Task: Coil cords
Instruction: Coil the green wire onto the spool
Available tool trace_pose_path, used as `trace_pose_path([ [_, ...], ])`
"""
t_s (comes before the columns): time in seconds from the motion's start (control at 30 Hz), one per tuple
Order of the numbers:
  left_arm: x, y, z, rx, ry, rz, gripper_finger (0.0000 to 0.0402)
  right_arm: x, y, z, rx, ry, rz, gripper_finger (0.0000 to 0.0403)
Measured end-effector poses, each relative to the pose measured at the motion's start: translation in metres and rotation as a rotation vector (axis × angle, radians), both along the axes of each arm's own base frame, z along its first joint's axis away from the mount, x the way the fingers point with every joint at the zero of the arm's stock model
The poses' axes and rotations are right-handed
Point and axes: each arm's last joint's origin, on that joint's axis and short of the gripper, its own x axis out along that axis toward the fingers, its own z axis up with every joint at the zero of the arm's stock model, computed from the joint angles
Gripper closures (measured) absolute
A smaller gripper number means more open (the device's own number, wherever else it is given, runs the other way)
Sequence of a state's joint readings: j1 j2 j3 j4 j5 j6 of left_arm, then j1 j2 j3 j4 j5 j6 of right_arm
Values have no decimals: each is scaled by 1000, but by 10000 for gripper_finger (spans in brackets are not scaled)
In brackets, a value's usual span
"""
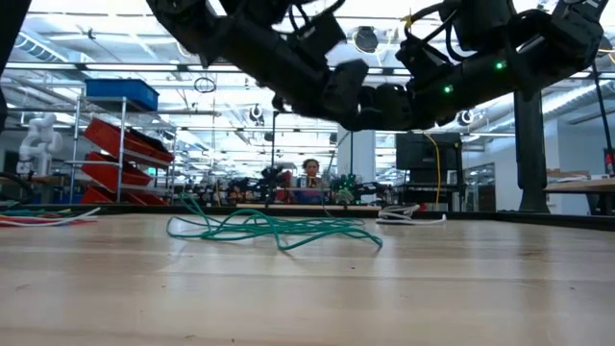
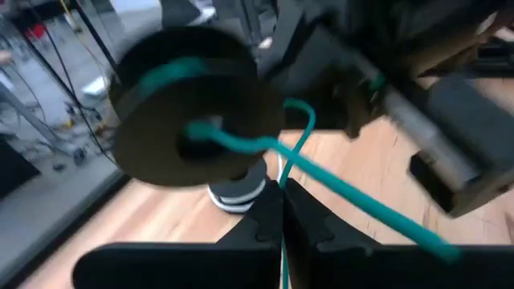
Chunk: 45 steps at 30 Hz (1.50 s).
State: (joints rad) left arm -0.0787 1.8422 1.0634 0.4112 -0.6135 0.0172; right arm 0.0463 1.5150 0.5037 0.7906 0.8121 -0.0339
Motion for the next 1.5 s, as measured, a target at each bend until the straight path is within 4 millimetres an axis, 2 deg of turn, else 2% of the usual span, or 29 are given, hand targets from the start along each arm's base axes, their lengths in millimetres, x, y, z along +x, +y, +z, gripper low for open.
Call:
trace_pose_path([
  [0.37, -16, -11, 36, 132, 20, 21, 402, -1, 0, -2, 6, 20, -6, 403],
  [0.77, -24, 7, 50, 268, 95, 92, 402, -1, 1, -4, 16, 31, 4, 403],
  [1.23, -30, 58, 34, 149, 196, 44, 402, 0, 3, -3, 28, 18, 36, 403],
  [1.5, -36, 84, 19, -22, 157, -45, 401, 1, 5, 0, 31, -14, 68, 403],
])
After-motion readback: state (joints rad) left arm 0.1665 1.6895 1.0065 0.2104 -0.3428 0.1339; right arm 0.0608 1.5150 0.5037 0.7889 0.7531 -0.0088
